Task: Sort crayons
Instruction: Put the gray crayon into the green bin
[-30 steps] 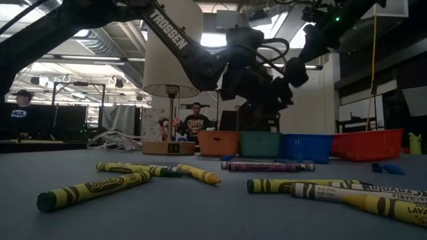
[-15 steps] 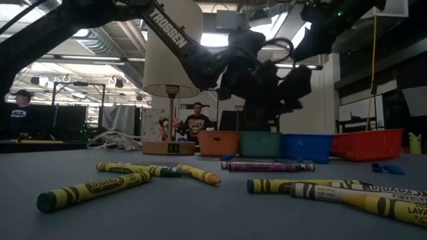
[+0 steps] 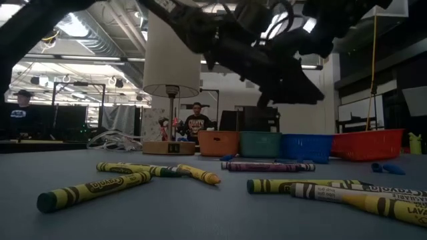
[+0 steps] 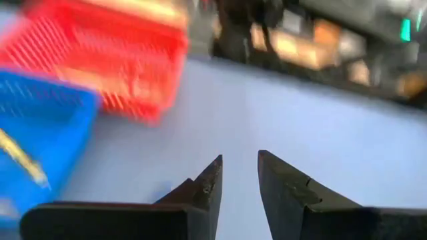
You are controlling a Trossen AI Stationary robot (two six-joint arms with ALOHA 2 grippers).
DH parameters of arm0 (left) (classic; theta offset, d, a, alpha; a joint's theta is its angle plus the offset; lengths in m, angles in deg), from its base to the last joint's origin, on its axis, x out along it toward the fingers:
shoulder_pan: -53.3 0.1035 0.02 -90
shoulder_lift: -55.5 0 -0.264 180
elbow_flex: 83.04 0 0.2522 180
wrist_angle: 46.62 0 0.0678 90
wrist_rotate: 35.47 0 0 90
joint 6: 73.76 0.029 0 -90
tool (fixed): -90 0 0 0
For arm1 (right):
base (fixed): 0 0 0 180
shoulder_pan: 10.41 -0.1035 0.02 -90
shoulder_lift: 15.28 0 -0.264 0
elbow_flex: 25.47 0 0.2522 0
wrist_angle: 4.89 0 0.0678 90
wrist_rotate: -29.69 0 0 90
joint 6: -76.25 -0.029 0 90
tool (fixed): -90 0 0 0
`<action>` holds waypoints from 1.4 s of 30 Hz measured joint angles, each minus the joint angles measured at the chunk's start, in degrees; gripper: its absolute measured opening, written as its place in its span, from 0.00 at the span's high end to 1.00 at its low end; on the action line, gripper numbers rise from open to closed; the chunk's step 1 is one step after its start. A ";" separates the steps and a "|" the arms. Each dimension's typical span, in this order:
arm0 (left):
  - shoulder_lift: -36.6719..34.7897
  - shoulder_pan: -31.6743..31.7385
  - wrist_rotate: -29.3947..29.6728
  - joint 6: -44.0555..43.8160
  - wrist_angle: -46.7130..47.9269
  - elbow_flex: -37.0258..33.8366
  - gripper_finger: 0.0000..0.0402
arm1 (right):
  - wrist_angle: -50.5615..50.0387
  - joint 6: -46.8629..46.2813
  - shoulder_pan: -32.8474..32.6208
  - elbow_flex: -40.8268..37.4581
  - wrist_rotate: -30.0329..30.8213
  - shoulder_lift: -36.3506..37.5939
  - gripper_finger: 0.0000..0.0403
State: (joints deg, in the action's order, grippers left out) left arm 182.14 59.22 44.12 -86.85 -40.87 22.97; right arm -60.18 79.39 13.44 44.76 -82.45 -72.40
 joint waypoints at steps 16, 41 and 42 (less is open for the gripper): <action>-11.35 -14.01 13.23 5.70 39.34 -0.02 0.80 | -0.42 -23.26 -29.25 0.00 24.62 -0.49 0.69; -33.04 -22.39 23.75 3.79 27.16 -32.30 0.80 | 14.46 -58.91 -65.13 0.00 39.99 -31.11 0.69; -33.02 -22.39 23.86 4.41 26.88 -32.30 0.80 | 16.20 -58.90 -65.48 0.00 39.28 -31.99 0.69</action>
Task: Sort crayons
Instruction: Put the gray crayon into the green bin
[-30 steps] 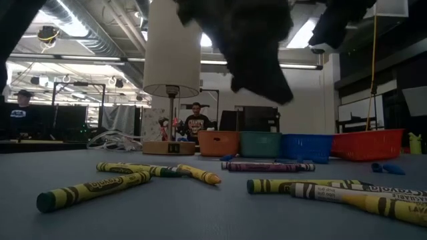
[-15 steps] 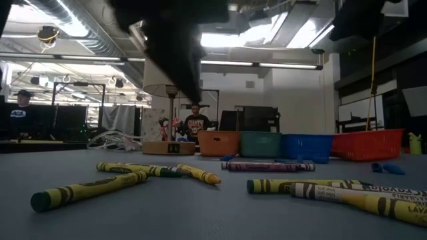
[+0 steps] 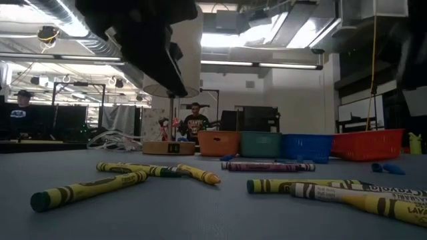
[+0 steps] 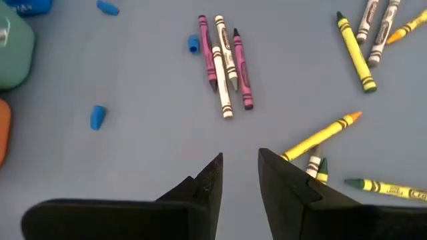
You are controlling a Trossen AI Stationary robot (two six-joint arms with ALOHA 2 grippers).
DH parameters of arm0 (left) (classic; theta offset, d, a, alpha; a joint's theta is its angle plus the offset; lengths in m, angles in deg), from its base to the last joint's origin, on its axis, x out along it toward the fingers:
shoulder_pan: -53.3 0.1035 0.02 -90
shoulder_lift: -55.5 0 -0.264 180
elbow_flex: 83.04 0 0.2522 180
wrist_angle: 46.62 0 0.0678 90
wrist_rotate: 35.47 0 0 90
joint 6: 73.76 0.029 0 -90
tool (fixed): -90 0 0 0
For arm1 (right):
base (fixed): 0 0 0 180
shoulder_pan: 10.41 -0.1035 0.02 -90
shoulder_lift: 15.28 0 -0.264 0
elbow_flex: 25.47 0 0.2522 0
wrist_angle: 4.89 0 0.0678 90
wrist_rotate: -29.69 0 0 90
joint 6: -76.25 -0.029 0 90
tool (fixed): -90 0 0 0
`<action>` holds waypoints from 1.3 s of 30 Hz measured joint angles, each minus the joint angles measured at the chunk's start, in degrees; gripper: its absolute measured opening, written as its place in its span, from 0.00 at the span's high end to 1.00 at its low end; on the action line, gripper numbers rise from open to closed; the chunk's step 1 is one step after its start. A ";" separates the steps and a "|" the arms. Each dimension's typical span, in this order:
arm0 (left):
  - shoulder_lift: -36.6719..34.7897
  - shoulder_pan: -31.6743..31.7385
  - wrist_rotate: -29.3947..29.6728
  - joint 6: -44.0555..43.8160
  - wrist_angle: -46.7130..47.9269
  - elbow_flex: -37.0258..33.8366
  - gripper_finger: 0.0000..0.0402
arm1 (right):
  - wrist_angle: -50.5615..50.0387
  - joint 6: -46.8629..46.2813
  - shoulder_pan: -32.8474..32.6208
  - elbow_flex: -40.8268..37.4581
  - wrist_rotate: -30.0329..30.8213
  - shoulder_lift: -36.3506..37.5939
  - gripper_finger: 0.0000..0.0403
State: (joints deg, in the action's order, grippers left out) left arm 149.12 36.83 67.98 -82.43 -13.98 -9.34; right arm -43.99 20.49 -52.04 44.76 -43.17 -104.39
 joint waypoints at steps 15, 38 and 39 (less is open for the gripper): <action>-0.02 0.89 0.91 3.32 -2.24 0.02 0.80 | 5.91 0.49 -4.71 0.02 -2.76 -3.05 0.69; 0.02 7.21 0.44 7.39 -2.34 0.02 0.80 | 13.53 0.70 -5.99 0.02 5.96 -17.07 0.69; 0.02 7.21 0.44 7.39 -2.35 0.02 0.80 | 13.82 0.71 -5.99 0.02 5.92 -17.39 0.69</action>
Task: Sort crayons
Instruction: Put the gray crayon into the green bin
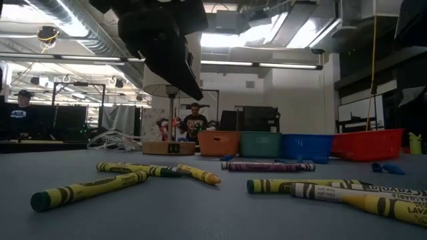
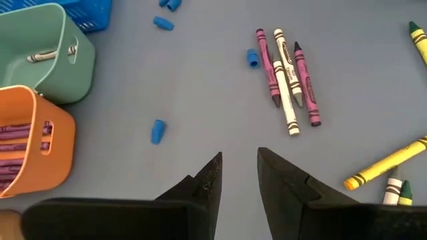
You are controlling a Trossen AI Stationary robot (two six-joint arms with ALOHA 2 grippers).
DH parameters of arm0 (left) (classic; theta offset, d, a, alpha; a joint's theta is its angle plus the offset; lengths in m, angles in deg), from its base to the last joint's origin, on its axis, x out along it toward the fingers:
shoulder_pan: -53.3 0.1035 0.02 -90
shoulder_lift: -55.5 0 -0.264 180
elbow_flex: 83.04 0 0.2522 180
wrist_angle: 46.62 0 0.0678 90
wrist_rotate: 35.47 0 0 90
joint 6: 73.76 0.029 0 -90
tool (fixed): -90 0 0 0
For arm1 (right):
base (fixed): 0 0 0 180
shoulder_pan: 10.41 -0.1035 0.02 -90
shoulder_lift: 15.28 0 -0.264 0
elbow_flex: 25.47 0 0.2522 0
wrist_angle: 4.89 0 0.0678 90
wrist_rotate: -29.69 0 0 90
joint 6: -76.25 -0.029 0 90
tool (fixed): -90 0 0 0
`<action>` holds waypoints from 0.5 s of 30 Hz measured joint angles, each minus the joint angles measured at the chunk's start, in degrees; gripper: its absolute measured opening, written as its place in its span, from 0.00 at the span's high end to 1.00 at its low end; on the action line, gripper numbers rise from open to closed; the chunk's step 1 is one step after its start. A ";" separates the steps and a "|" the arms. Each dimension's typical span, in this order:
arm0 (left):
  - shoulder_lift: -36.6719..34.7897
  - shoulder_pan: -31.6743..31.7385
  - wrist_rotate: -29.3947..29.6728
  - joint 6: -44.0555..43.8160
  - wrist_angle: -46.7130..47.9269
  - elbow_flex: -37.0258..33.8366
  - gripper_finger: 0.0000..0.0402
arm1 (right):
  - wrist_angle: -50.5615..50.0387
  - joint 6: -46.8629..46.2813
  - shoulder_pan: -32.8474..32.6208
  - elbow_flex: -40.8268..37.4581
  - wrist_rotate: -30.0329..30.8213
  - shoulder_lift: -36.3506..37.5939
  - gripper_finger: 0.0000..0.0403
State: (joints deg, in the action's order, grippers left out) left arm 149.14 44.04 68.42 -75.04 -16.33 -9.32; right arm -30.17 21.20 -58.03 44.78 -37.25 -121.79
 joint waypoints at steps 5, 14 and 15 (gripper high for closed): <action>0.01 -0.02 -0.02 -0.01 -0.10 0.00 0.80 | 1.12 0.04 -0.02 0.09 0.41 -1.28 0.69; 0.04 -0.02 -0.02 -0.60 -0.38 0.00 0.80 | 0.92 0.03 -0.04 0.09 1.03 -1.36 0.69; 0.04 -0.02 -0.02 -1.15 -0.37 0.00 0.80 | 0.90 0.03 -0.04 0.09 1.20 -1.38 0.69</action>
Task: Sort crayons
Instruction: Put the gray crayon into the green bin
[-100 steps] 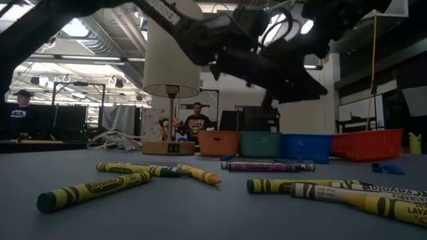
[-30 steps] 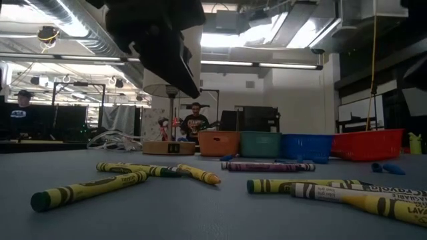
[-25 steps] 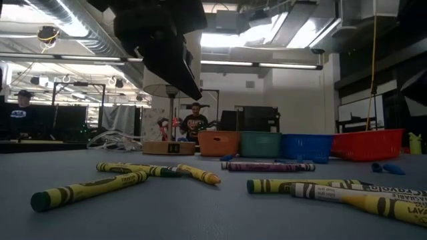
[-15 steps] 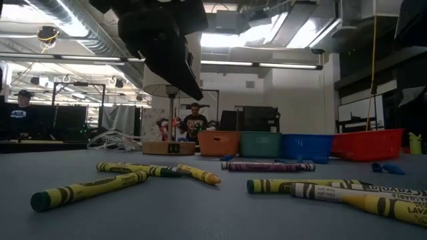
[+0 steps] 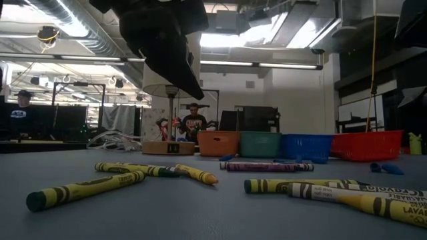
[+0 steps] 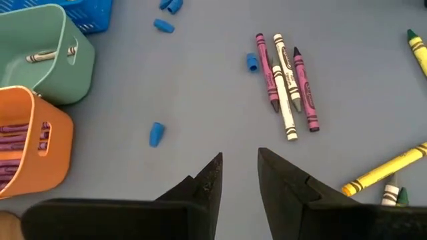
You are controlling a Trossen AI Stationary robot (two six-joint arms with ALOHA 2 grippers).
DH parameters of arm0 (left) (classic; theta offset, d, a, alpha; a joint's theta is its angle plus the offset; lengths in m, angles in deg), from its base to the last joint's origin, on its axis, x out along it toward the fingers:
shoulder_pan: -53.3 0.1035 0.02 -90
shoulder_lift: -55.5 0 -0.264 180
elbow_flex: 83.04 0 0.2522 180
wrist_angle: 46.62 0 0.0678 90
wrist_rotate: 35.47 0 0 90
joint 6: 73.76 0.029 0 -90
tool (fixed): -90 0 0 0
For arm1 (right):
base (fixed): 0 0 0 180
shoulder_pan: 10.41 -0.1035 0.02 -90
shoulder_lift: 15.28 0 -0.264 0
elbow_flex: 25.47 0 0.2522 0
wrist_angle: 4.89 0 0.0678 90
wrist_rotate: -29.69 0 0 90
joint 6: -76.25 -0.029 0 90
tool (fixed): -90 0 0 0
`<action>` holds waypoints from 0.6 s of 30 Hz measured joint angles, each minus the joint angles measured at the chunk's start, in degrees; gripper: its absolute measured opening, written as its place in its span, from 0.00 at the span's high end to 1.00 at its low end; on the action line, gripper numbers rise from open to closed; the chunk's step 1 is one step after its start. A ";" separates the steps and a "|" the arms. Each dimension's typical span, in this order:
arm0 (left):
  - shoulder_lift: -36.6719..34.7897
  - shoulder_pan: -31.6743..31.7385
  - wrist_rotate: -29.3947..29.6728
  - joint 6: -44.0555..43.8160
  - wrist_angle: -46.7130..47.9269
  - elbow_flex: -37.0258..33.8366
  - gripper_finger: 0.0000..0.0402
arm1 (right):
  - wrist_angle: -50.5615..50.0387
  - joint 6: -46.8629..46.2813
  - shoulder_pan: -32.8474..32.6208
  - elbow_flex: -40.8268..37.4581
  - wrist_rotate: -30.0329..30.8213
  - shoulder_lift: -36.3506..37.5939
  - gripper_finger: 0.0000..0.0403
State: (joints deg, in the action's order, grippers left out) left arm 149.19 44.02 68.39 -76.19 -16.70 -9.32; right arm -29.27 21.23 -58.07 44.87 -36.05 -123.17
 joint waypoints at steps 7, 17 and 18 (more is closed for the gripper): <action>0.00 -0.07 0.00 -0.49 0.01 0.00 0.80 | -0.22 -0.01 0.00 0.00 0.67 -0.03 0.69; 0.00 -0.17 0.00 -1.96 0.01 0.04 0.80 | -0.62 2.56 0.07 -0.07 0.78 -0.07 0.88; 0.00 -0.17 0.00 -1.97 0.01 0.04 0.80 | -0.59 2.82 0.07 -0.07 0.82 -0.07 0.90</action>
State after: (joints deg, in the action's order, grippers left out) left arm 149.19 43.85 68.39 -78.16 -16.70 -9.27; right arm -29.86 24.05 -58.01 44.81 -35.23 -123.24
